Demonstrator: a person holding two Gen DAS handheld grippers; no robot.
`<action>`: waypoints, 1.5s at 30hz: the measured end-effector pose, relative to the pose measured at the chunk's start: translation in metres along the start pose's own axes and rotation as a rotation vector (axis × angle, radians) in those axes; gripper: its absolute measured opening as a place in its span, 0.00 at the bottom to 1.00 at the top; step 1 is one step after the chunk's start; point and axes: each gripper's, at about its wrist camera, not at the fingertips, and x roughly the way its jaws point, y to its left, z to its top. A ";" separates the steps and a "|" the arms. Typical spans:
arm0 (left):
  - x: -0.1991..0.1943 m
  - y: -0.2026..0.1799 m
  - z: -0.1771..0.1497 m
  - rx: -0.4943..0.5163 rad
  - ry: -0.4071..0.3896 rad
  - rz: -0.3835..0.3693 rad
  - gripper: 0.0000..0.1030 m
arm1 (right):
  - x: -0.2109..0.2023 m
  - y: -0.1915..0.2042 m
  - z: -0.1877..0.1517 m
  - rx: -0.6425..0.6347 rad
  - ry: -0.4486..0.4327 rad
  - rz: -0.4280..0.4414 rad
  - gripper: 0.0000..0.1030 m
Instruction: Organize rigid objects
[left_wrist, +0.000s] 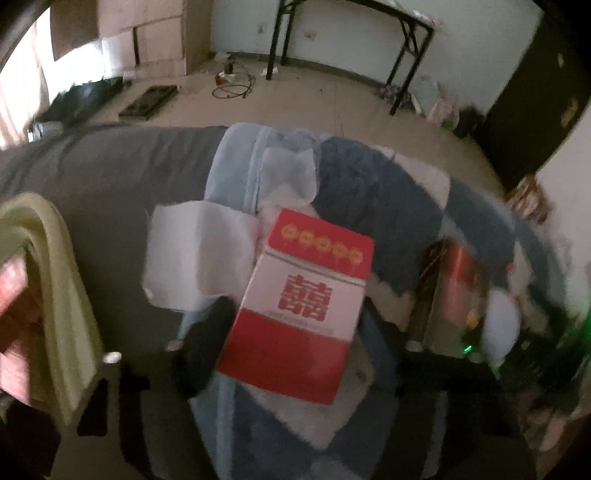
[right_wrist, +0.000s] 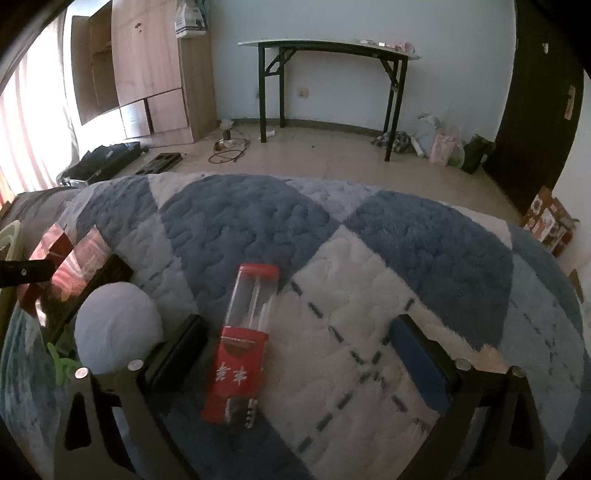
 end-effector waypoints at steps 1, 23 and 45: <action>0.000 -0.002 -0.001 0.028 0.003 0.006 0.62 | -0.001 0.002 -0.001 -0.002 -0.006 -0.004 0.87; -0.010 0.010 0.004 -0.029 -0.067 -0.105 0.56 | 0.001 -0.007 -0.003 0.026 -0.047 0.228 0.22; -0.108 0.048 -0.008 -0.071 -0.290 0.107 0.56 | -0.058 -0.013 0.009 0.007 -0.189 0.296 0.21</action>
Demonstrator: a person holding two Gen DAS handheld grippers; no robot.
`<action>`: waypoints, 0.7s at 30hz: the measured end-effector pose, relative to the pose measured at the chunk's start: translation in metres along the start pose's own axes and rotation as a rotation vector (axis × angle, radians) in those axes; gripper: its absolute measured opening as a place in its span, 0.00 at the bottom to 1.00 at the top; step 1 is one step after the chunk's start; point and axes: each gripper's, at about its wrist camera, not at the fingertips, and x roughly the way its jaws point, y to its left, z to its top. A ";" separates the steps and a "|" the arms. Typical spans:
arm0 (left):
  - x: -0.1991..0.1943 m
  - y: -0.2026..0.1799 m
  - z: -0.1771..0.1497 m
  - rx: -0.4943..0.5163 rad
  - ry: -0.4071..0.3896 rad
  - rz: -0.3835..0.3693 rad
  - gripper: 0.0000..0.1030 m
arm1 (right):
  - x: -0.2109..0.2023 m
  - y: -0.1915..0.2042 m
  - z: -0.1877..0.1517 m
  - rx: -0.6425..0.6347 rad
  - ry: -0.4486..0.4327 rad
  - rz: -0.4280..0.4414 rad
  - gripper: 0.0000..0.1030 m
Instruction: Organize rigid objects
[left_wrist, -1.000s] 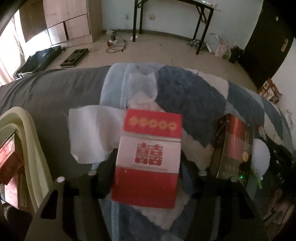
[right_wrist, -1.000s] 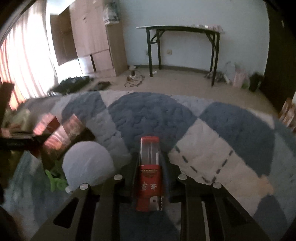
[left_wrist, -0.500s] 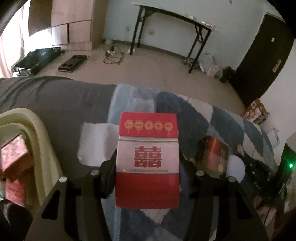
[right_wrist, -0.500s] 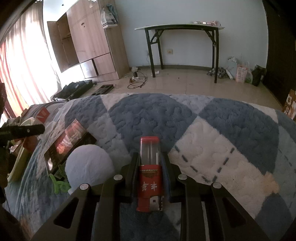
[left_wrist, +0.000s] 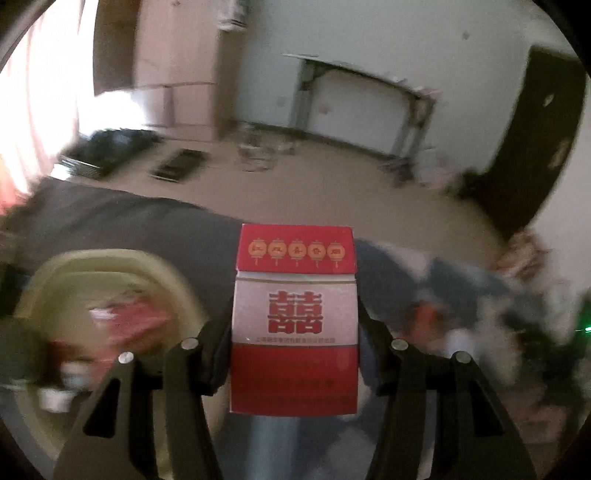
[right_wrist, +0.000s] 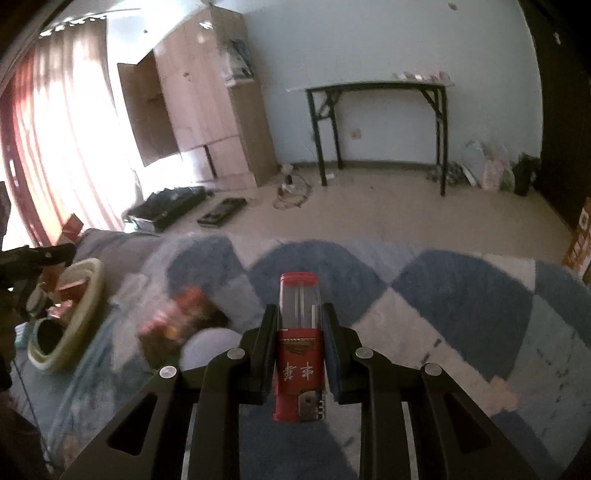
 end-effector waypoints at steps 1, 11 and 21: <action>-0.003 0.004 -0.002 0.003 -0.002 0.027 0.56 | -0.013 0.018 0.004 -0.034 -0.022 0.029 0.21; -0.038 0.160 -0.043 -0.382 -0.022 0.124 0.56 | -0.005 0.151 0.032 -0.187 0.070 0.342 0.21; -0.043 0.187 -0.053 -0.521 -0.082 0.080 0.56 | 0.080 0.319 0.036 -0.472 0.267 0.522 0.21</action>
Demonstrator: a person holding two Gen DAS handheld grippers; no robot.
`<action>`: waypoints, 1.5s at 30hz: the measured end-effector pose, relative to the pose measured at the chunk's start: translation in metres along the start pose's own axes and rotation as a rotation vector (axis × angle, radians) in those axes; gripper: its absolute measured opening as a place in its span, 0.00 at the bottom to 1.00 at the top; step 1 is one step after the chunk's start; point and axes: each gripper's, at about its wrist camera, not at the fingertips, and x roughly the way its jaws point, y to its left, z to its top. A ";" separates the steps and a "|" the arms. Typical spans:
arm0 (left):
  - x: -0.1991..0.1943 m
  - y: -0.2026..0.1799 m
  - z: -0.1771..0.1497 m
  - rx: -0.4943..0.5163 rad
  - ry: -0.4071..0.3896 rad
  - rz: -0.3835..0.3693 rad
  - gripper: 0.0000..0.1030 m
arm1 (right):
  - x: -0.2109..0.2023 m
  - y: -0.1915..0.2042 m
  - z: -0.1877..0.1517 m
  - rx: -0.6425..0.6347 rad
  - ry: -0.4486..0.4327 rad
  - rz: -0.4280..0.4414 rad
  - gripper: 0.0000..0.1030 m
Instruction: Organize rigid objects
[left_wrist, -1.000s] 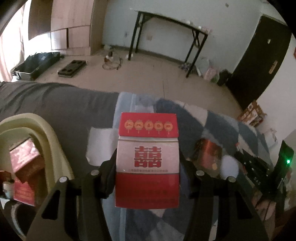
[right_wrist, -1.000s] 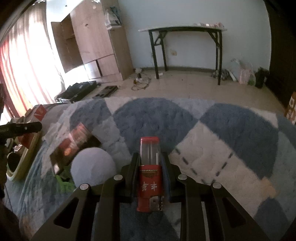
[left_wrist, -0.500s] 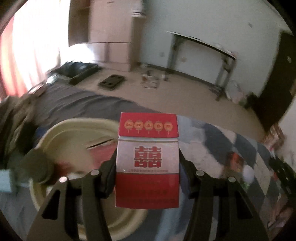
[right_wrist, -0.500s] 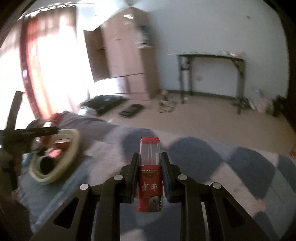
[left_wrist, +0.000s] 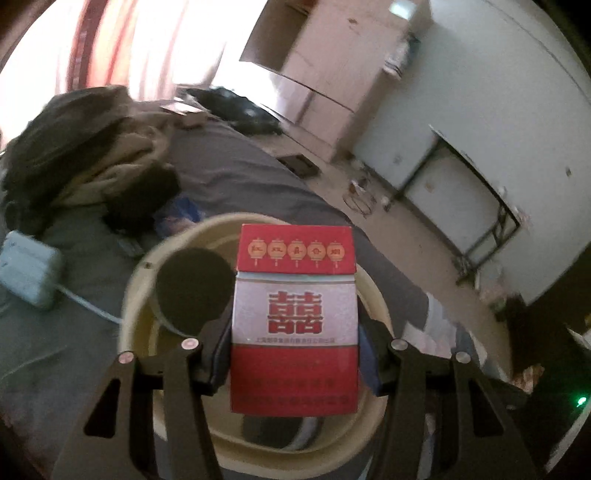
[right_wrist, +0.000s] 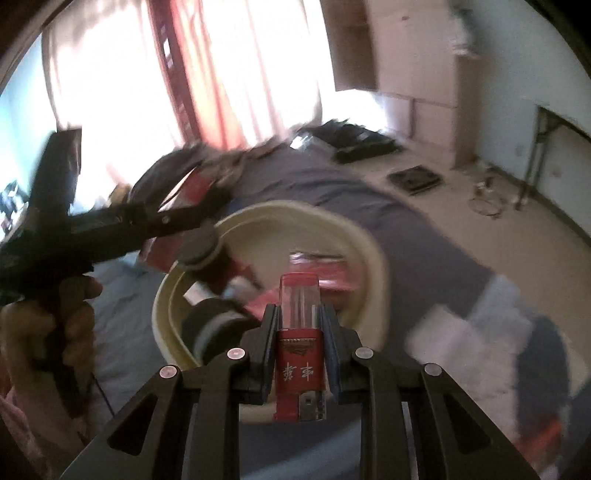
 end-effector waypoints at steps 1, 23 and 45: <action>0.004 0.001 0.000 0.010 0.018 0.011 0.56 | 0.014 0.005 0.000 -0.015 0.032 0.008 0.21; 0.078 -0.004 -0.014 0.008 0.260 0.196 0.61 | 0.125 0.024 0.018 -0.097 0.119 -0.082 0.22; 0.031 -0.205 -0.056 0.446 0.211 -0.293 1.00 | -0.147 -0.122 -0.112 0.217 -0.216 -0.387 1.00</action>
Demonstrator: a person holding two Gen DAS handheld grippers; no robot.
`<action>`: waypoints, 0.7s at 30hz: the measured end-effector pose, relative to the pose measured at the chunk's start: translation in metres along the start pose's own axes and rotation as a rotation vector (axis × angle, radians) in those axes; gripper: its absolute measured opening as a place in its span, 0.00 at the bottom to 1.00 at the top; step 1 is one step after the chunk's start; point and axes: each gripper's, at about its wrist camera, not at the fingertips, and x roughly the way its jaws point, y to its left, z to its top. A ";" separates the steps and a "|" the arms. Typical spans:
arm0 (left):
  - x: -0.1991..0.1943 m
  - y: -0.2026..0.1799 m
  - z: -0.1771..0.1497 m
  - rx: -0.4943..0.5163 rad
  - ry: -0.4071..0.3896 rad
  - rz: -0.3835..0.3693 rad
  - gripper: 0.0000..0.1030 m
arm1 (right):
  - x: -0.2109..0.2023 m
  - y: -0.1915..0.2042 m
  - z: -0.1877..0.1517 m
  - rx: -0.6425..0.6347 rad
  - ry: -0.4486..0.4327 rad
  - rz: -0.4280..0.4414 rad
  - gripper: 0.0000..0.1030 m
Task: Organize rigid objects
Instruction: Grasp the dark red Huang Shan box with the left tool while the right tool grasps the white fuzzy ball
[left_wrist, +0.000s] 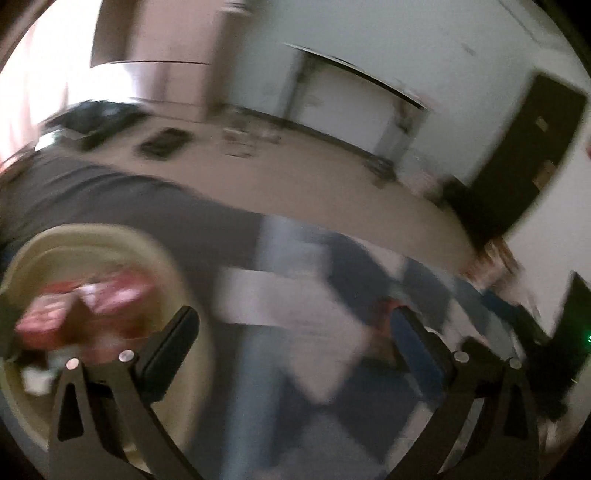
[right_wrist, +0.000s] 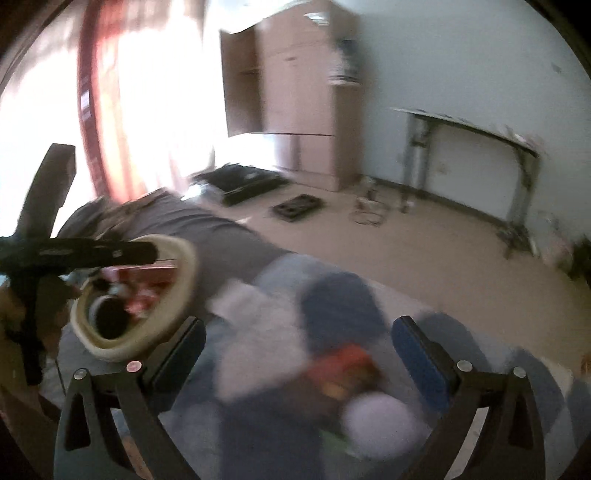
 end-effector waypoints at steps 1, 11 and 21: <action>0.009 -0.016 0.000 0.037 0.020 -0.011 1.00 | -0.002 -0.010 -0.009 0.017 -0.002 -0.009 1.00; 0.088 -0.075 -0.023 0.275 0.209 0.101 1.00 | 0.032 -0.048 -0.064 -0.076 0.163 0.114 1.00; 0.093 -0.057 -0.026 0.251 0.229 0.147 1.00 | 0.070 -0.053 -0.067 -0.053 0.238 0.057 0.68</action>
